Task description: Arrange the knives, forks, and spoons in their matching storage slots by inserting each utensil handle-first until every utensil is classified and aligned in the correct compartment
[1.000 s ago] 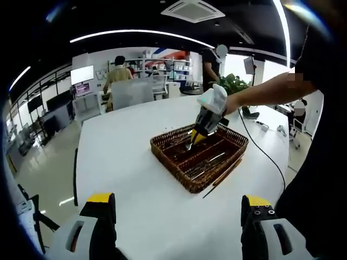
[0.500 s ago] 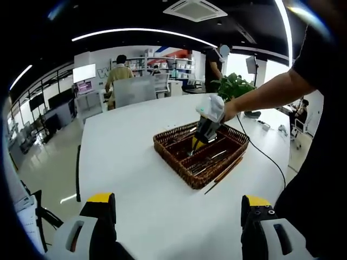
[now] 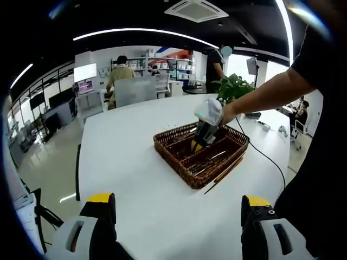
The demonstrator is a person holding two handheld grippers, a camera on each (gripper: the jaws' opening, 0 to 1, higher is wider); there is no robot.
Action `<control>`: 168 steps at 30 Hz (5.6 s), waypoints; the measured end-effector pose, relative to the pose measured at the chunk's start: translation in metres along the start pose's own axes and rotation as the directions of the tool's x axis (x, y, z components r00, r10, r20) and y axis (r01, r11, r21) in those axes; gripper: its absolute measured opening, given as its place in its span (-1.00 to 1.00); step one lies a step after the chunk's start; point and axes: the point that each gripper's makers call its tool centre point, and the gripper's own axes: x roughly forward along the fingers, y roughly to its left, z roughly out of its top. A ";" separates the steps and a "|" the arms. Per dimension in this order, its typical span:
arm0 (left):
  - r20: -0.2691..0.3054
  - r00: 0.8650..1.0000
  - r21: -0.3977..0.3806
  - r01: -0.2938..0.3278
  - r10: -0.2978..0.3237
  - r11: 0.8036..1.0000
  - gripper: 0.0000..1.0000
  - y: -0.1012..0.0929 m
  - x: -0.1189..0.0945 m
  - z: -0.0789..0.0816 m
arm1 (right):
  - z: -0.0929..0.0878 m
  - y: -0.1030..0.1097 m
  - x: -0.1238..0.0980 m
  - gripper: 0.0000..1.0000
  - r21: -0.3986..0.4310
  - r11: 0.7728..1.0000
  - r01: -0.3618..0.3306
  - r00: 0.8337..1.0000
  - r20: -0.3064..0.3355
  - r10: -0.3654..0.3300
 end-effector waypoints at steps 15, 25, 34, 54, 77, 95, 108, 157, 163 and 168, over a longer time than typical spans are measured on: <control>0.011 1.000 0.025 0.027 -0.028 0.999 1.00 -0.007 0.003 0.016 | 0.004 -0.012 -0.015 -0.48 0.037 0.998 0.053 0.998 0.029 -0.054; 0.054 0.998 0.052 0.027 -0.029 0.998 1.00 -0.014 0.010 0.039 | 0.046 0.003 -0.081 0.06 0.127 0.991 0.051 0.968 0.238 -0.080; 0.121 0.992 0.064 0.028 -0.035 0.998 1.00 -0.025 0.016 0.069 | 0.026 0.010 -0.145 0.85 0.227 0.959 0.168 0.942 0.251 -0.224; 0.225 0.974 0.024 -0.024 0.018 0.999 1.00 -0.063 0.001 0.080 | -0.008 0.081 -0.264 0.98 0.461 0.836 0.299 0.774 0.395 -0.495; 0.227 0.972 0.070 0.050 -0.065 0.996 1.00 -0.043 -0.033 0.070 | -0.023 0.137 -0.308 0.99 0.626 0.628 0.462 0.658 0.232 -0.716; 0.222 0.974 0.048 -0.054 0.042 0.997 1.00 -0.045 -0.001 0.066 | -0.056 0.130 -0.308 0.99 0.648 0.648 0.401 0.686 0.256 -0.681; 0.204 0.979 0.066 -0.015 0.001 0.998 1.00 -0.041 0.000 0.061 | -0.066 0.148 -0.313 0.99 0.679 0.577 0.454 0.663 0.175 -0.728; 0.200 0.980 0.089 -0.015 -0.003 0.996 1.00 -0.050 -0.002 0.066 | -0.072 0.141 -0.186 0.58 0.520 0.783 0.341 0.813 0.255 -0.524; 0.204 0.979 0.088 -0.028 0.009 0.996 1.00 -0.046 -0.007 0.068 | -0.076 0.153 -0.157 0.35 0.516 0.802 0.300 0.844 0.249 -0.476; 0.202 0.979 0.091 -0.032 0.013 0.995 1.00 -0.046 -0.011 0.067 | -0.077 0.158 -0.145 0.25 0.514 0.810 0.282 0.857 0.244 -0.454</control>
